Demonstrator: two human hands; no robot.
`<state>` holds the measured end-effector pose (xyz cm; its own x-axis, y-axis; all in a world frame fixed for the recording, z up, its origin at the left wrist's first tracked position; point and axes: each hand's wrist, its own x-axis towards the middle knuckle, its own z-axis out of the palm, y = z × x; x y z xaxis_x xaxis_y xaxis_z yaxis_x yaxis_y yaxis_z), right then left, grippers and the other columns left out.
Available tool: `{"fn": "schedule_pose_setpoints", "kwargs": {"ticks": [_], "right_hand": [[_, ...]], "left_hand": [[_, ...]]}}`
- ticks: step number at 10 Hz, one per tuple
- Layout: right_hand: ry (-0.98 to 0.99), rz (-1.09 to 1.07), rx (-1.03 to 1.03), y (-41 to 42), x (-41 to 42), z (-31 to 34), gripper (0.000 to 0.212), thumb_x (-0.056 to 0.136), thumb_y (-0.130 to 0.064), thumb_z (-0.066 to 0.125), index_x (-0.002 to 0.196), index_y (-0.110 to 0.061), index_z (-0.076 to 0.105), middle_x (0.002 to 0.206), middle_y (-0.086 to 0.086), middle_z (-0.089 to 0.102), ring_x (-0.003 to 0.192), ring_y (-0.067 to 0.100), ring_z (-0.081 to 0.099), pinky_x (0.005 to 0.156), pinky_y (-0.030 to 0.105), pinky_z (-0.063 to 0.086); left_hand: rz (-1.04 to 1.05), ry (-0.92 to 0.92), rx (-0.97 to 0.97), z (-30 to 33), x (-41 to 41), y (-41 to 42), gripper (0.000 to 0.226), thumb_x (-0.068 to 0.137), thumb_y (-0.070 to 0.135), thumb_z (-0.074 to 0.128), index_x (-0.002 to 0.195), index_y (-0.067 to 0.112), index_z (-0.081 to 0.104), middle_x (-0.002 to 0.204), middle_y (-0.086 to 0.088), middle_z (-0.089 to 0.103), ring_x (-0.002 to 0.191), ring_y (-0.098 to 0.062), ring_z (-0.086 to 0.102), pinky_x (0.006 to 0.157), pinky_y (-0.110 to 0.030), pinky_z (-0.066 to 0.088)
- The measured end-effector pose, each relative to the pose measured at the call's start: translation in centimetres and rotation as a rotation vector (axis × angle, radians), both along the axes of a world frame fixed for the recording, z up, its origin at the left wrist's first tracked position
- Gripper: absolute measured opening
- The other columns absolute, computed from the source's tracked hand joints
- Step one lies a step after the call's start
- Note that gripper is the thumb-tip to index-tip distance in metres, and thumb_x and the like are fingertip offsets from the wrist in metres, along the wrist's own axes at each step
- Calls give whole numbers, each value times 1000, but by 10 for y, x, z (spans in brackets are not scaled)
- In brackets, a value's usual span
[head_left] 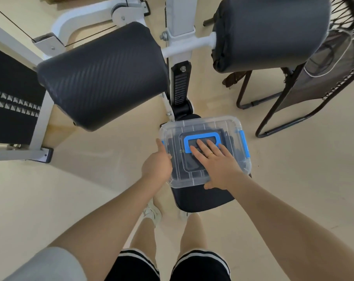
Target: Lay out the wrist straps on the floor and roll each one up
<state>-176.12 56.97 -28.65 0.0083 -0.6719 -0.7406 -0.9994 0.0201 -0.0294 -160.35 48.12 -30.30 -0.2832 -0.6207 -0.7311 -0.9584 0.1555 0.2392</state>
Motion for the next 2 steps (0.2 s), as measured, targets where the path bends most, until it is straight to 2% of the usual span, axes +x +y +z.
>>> {"fn": "schedule_pose_setpoints", "kwargs": {"ticks": [1,2], "right_hand": [[69,-30,-23,7,20,12,107,85,-45,64,148,-20,-19,158,5,-17,146,25,-11,117,45,-4],[-29,-142,-96,9,34,36,99,88,-48,58,150,-21,-15,159,6,-14,147,25,-1,118,42,1]], "left_hand": [[-169,87,40,15,15,7,71,98,22,43,150,6,-2,143,-16,37,123,-29,45,90,-34,40],[-368,160,-30,36,32,9,73,97,30,46,151,9,0,158,-13,-3,145,-26,9,116,-33,17]]}}
